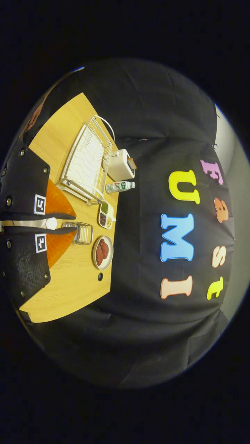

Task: Take the plate from the dish rack, then take the spoon from the basket and place it into the plate.

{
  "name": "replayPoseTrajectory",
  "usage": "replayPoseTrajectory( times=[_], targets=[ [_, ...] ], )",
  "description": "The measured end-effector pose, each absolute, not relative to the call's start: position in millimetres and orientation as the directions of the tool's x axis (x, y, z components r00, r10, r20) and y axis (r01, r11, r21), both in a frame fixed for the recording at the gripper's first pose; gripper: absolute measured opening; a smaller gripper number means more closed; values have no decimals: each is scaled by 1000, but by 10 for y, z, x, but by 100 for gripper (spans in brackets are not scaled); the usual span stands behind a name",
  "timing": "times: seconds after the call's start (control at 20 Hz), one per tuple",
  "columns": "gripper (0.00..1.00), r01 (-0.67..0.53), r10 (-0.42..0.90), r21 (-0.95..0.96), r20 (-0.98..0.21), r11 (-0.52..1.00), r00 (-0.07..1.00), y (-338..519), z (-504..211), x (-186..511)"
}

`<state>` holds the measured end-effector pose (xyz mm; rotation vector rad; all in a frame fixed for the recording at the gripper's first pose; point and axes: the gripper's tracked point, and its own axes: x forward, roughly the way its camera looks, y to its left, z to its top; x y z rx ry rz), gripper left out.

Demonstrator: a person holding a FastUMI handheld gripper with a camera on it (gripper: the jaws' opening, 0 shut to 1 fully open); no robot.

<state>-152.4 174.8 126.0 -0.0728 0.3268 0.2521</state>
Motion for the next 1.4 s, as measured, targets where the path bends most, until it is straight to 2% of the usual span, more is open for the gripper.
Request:
replayPoseTrajectory(
  times=[0.75,1.4],
  targets=[
    [6,-409,342,-58,-452,911,824,2429,863,-1442],
    [8,-478,381,-72,-506,875,774,2740,692,-1305]
  ],
)
